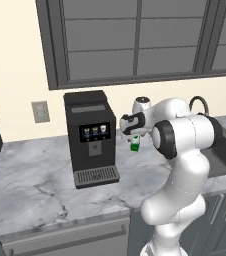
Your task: Gather the eggs and milk located in the vicinity of the sink area and place them right next to the bowl.
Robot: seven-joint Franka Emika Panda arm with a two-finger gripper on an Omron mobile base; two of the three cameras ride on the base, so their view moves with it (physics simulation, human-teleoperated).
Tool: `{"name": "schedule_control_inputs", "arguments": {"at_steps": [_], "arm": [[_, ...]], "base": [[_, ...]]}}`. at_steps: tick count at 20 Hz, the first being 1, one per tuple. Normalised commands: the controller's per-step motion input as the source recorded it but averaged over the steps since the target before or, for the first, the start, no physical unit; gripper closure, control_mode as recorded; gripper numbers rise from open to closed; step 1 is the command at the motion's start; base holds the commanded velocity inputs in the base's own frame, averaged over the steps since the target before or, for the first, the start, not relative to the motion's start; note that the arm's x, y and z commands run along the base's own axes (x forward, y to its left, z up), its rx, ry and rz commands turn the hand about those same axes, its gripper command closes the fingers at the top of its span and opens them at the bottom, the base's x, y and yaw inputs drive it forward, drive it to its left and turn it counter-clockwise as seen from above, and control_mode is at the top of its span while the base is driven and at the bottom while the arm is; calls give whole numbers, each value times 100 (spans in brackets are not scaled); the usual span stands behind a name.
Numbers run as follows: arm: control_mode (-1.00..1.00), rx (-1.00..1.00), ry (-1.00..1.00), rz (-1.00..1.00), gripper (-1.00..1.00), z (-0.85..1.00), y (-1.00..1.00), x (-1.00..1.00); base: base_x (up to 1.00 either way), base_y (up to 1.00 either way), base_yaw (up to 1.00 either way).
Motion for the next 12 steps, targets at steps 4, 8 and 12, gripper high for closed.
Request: {"name": "schedule_control_inputs", "arguments": {"at_steps": [4,8,12], "arm": [[-100,0,0,0,100,0,0,0],[-100,0,0,0,100,0,0,0],[-100,0,0,0,100,0,0,-44]], "base": [[0,0,0],[0,0,0],[0,0,0]]}}
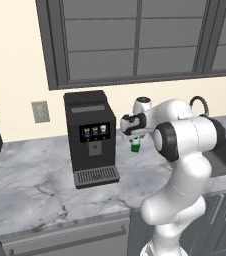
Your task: Gather the eggs and milk located in the vicinity of the sink area and place them right next to the bowl.
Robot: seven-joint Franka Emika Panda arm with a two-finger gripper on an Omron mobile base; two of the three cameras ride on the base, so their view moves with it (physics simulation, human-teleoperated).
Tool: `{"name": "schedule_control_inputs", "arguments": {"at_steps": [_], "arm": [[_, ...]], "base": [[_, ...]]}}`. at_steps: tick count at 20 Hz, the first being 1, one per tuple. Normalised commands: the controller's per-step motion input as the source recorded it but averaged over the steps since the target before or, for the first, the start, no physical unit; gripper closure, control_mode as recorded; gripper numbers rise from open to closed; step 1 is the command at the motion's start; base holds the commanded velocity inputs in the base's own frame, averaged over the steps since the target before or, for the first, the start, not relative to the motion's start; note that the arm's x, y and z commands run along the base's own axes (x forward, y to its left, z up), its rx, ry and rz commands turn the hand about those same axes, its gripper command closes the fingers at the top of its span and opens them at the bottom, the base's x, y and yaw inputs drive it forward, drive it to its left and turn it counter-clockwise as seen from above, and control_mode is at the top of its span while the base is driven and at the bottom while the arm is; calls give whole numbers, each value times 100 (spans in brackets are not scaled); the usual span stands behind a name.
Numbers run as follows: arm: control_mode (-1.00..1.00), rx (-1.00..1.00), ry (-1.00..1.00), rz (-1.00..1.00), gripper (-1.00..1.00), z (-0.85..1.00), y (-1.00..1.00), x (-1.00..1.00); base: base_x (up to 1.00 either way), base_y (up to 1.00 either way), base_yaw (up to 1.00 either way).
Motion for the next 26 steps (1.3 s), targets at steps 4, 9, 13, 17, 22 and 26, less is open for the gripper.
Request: {"name": "schedule_control_inputs", "arguments": {"at_steps": [4,9,13,17,22,26], "arm": [[-100,0,-1,0,100,1,-4,-94],[-100,1,-2,0,100,30,-12,-82],[-100,4,0,0,100,57,-16,-78],[-100,4,0,0,100,83,-7,-62],[-100,0,0,0,100,91,-6,-73],[-100,0,0,0,100,68,-14,-46]], "base": [[0,0,0],[0,0,0],[0,0,0],[0,0,0],[0,0,0],[0,0,0]]}}
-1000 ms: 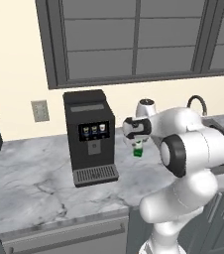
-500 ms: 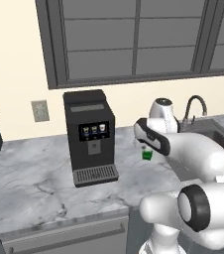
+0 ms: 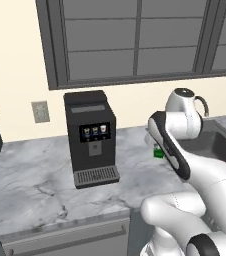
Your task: Gather the eggs and milk located in the vicinity of the sink area and place them right next to the bowl.
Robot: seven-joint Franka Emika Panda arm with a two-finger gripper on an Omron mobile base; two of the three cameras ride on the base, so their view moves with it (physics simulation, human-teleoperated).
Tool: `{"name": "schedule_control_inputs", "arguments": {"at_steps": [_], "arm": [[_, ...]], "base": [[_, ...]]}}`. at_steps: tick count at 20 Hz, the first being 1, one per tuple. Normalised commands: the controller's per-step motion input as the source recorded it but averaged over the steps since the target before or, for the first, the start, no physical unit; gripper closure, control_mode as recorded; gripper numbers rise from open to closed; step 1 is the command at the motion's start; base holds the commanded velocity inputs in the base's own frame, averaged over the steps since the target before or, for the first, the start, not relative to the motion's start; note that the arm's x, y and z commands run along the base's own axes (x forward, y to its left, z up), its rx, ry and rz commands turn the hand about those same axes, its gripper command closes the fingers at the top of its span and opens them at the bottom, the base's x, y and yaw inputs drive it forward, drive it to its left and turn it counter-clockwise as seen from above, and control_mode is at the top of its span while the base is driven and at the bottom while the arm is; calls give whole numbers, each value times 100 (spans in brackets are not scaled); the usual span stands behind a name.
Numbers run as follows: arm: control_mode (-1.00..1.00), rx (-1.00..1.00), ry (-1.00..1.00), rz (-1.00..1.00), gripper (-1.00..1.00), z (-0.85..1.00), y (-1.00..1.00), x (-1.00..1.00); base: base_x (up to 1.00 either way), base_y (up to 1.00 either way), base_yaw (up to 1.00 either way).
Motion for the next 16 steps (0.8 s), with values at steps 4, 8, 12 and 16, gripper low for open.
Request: {"name": "schedule_control_inputs", "arguments": {"at_steps": [4,8,12,16], "arm": [[-100,0,0,0,100,2,-2,-9],[-100,0,0,0,100,0,0,0],[-100,0,0,0,100,0,0,0],[100,0,0,0,100,0,0,0]], "base": [[0,0,0],[0,0,0],[0,0,0],[-43,-26,-3]]}}
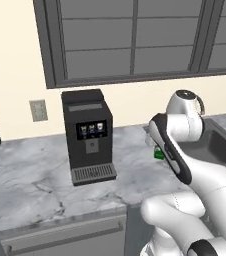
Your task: Gather the eggs and milk located in the vicinity of the sink area and place them right next to the bowl.
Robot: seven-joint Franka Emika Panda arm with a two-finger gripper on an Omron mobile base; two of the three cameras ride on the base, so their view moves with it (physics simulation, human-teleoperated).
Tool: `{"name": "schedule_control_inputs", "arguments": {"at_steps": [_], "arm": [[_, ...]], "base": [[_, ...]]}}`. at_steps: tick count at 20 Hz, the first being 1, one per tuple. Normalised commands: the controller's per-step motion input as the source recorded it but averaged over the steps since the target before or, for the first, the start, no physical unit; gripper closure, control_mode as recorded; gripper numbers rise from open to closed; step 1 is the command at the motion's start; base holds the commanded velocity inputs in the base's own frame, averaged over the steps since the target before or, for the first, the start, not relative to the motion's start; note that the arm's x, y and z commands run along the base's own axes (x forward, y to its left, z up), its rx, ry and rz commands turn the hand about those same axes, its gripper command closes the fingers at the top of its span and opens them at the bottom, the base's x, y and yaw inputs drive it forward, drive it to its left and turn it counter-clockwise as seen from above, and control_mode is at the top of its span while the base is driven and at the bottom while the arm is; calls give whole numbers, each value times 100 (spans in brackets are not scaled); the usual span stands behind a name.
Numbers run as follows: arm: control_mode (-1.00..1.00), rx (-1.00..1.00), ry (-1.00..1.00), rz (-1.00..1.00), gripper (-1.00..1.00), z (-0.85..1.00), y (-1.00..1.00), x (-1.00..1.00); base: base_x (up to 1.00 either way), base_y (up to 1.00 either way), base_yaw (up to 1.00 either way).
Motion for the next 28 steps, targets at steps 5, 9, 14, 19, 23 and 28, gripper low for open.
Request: {"name": "schedule_control_inputs", "arguments": {"at_steps": [5,9,14,19,23,28], "arm": [[100,0,0,0,100,0,0,0],[100,0,0,0,100,0,0,0],[100,0,0,0,100,0,0,0],[100,0,0,0,100,0,0,0],[100,0,0,0,100,0,0,0],[100,0,0,0,100,0,0,0]], "base": [[-93,-96,-15],[-31,-100,-26],[0,-100,-7],[0,-99,10],[19,-76,25],[44,-43,19]]}}
